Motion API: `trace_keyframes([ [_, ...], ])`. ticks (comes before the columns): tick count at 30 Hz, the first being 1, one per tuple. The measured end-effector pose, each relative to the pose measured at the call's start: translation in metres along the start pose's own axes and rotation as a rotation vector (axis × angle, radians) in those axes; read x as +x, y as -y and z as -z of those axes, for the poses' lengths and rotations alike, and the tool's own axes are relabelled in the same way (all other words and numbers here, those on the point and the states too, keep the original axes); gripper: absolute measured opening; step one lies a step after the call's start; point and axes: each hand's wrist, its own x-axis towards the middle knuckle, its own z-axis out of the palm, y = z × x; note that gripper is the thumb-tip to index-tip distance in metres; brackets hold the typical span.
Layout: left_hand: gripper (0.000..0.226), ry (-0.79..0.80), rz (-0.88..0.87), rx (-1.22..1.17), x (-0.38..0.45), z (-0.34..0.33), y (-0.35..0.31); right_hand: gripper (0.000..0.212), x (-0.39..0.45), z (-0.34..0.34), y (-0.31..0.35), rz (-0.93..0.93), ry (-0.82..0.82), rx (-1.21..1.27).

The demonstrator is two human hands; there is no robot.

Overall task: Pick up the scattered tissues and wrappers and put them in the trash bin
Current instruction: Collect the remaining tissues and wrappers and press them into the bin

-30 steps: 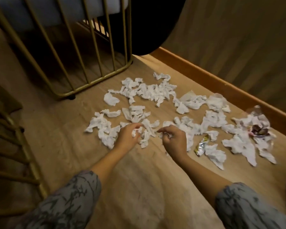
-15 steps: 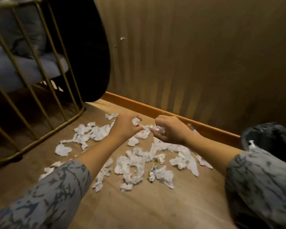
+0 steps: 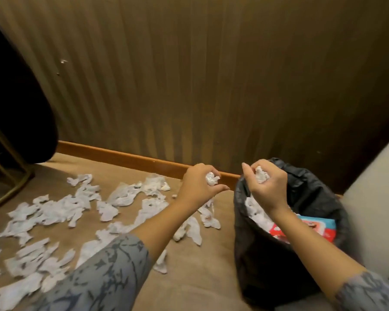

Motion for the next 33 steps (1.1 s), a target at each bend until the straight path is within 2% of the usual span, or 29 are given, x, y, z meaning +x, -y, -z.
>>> trace_keyframes([
  [5, 0.034, 0.015, 0.031, -0.199, 0.017, -0.072, -0.056, 0.042, -0.010, 0.046, -0.041, -0.225, -0.107, -0.106],
  [10, 0.062, 0.222, 0.165, -0.413, 0.026, -0.107, -0.074, 0.048, -0.015, 0.065, -0.065, -0.419, -0.190, -0.212],
  [14, 0.053, 0.205, 0.148, -0.474, 0.022, -0.095, -0.059, 0.052, -0.013, 0.061, -0.066, -0.436, -0.320, -0.114],
  [18, 0.038, 0.176, 0.087, -0.297, 0.027, -0.036, -0.009, 0.043, -0.007, 0.025, -0.031, -0.332, -0.262, 0.010],
  [22, 0.024, 0.176, 0.102, -0.141, 0.023, 0.029, 0.060, 0.039, -0.006, -0.034, 0.016, -0.261, -0.096, 0.174],
  [26, 0.019, 0.129, 0.178, -0.129, 0.006, 0.061, 0.131, 0.037, -0.018, -0.115, 0.040, -0.198, 0.235, 0.211],
  [31, 0.015, 0.129, 0.267, -0.110, -0.033, 0.050, 0.238, 0.035, -0.058, -0.210, 0.024, 0.005, 0.697, -0.123],
  [33, 0.016, 0.116, 0.290, 0.010, -0.052, 0.036, 0.280, 0.030, -0.074, -0.236, 0.011, 0.016, 0.901, -0.318],
])
